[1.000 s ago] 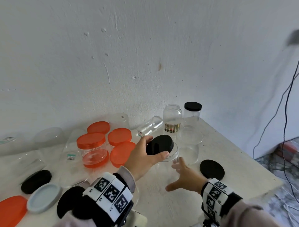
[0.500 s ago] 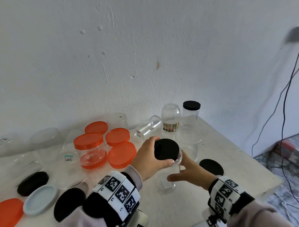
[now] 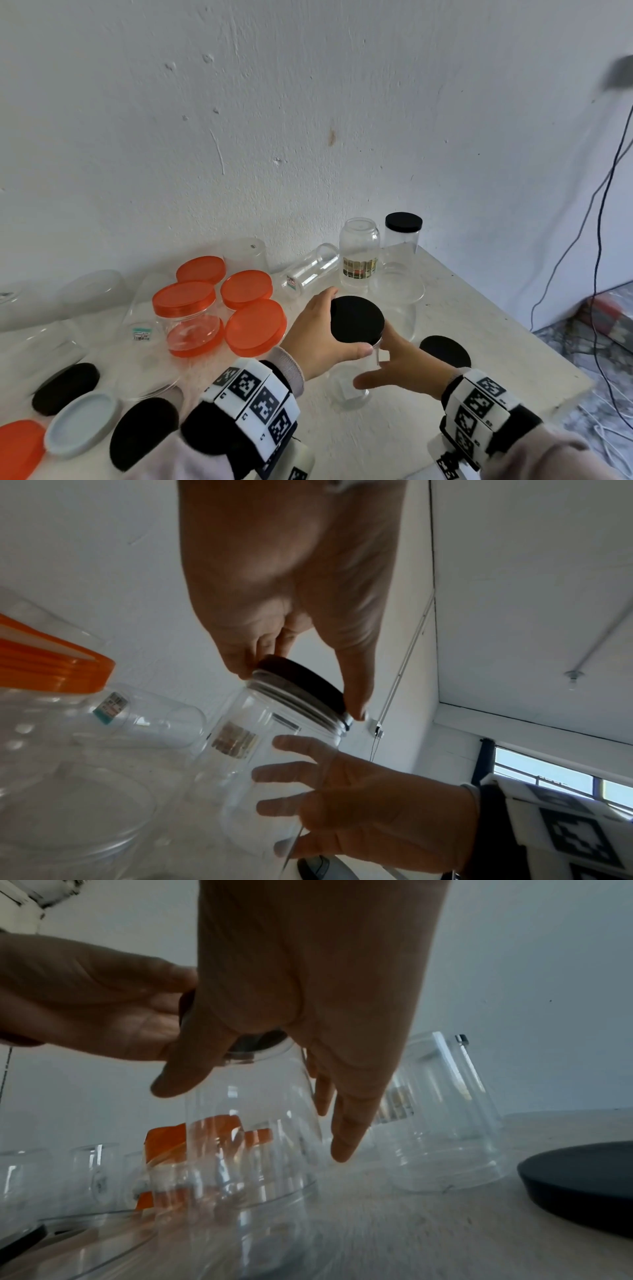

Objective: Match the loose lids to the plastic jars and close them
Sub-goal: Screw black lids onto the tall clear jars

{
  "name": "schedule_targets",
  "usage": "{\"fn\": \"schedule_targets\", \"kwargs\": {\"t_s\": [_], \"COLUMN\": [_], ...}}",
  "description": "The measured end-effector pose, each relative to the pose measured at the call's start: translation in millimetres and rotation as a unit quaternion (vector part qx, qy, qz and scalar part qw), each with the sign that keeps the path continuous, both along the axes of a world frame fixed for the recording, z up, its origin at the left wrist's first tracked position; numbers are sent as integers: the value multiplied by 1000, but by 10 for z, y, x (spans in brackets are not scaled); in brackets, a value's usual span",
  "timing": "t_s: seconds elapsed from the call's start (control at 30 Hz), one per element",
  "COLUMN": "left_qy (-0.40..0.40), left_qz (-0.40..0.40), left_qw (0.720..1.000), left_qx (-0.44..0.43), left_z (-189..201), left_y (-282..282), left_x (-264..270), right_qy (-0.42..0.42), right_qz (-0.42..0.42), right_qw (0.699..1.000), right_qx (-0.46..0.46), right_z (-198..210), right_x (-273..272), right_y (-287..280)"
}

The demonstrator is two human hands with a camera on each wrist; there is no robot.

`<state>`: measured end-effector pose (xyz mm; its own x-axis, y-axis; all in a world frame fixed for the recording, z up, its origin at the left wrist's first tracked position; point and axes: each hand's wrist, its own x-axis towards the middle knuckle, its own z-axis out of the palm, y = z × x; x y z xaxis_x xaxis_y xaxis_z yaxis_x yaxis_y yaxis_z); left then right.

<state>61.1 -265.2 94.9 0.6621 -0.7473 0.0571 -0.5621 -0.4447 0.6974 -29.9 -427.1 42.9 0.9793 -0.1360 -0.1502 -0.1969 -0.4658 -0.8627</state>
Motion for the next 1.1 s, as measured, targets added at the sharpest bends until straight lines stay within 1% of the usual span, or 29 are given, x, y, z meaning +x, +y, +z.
{"fn": "schedule_targets", "kwargs": {"t_s": [0.07,0.17,0.23,0.3,0.37,0.43,0.53,0.63,0.77,0.93,1.1], "left_qy": [41,109,157,180,179,181,183,165,128,121,114], "left_qz": [-6,6,7,0,2,16,28,24,31,35,38], "left_qw": [999,994,986,981,978,975,972,976,984,985,986], "left_qx": [-5,-26,-48,-72,-103,-125,-145,-142,-122,-119,-112], "left_z": [-55,-191,-298,-394,-470,-521,-552,-540,-540,-540,-554], "left_y": [50,122,135,113,73,42,34,41,33,33,29], "left_x": [42,89,87,56,6,-44,-84,-95,-73,-62,-56], "right_qy": [3,-36,-62,-64,-45,-23,26,74,103,122,123], "right_qz": [9,5,13,41,71,90,112,131,136,143,147], "right_qw": [1000,999,998,994,980,956,925,905,883,878,879], "right_qx": [9,1,-26,-80,-178,-277,-363,-399,-438,-440,-438], "right_z": [105,391,609,779,899,984,1075,1128,1162,1186,1207], "right_x": [-30,-88,-87,-28,66,157,247,296,354,401,439], "right_y": [-55,-156,-162,-104,-14,89,210,292,362,390,366]}}
